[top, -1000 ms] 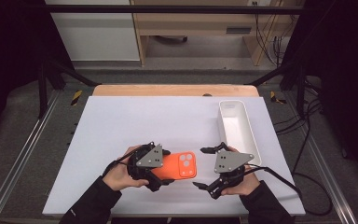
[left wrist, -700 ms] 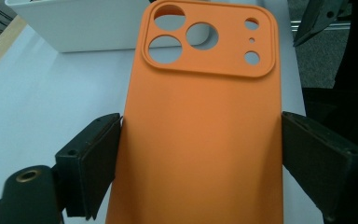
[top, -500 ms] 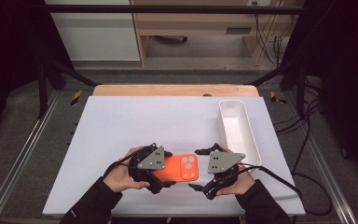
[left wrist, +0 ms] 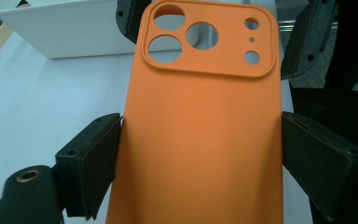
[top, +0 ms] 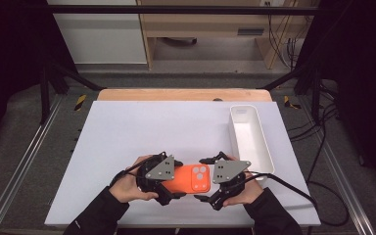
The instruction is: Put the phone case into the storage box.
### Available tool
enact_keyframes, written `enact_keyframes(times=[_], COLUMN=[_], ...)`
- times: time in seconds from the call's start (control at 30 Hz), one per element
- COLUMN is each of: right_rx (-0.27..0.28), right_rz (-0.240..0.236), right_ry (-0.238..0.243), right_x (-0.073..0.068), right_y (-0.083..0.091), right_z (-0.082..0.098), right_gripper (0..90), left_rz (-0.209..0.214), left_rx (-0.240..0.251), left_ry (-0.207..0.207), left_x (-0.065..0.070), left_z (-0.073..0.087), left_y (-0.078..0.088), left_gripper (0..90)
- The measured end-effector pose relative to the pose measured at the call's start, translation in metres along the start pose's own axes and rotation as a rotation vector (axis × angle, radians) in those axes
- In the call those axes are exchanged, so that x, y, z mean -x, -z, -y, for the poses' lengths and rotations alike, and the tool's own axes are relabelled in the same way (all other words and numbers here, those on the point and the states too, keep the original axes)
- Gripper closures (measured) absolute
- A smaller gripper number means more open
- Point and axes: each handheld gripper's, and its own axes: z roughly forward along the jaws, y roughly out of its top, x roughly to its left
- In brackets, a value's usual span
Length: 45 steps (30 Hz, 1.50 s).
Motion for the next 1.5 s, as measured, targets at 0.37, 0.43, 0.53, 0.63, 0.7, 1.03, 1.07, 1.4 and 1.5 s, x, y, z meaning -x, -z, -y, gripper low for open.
enact_keyframes(times=[0.37,0.43,0.53,0.63,0.7,1.03,1.07,1.4,1.5], right_rx=[0.006,0.009,0.015,0.024,0.034,0.052,0.054,0.061,0.061], right_rz=[-0.033,-0.035,-0.042,-0.050,-0.063,-0.099,-0.095,-0.100,-0.105], right_ry=[0.006,0.010,0.011,0.013,0.011,0.016,0.019,0.024,0.023], right_x=[-0.0005,-0.0007,-0.0007,-0.0009,-0.0010,-0.0028,-0.0031,-0.0036,-0.0031], right_y=[-0.0028,-0.0026,-0.0024,-0.0024,-0.0026,-0.0032,-0.0032,-0.0036,-0.0037], right_z=[0.0009,0.0011,0.0011,0.0015,0.0015,0.0024,0.0026,0.0030,0.0034], right_gripper=[7.0,8.7,8.7,9.4,9.3,11.6,12.8,15.4,15.8], left_rz=[0.014,0.018,0.021,0.033,0.044,0.053,0.052,0.058,0.061], left_rx=[0.005,0.009,0.010,0.013,0.018,0.014,0.014,0.016,0.019], left_ry=[-0.010,-0.012,-0.013,-0.012,-0.010,-0.028,-0.026,-0.028,-0.026], left_x=[0.0026,0.0031,0.0034,0.0031,0.0040,0.0063,0.0060,0.0051,0.0046], left_z=[-0.0023,-0.0026,-0.0029,-0.0025,-0.0028,-0.0038,-0.0034,-0.0021,-0.0014], left_y=[0.0001,0.0004,0.0004,0.0001,-0.0003,-0.0012,-0.0010,-0.0006,-0.0010], left_gripper=[14.4,14.4,14.4,14.5,14.5,14.5,14.5,14.5,14.5])
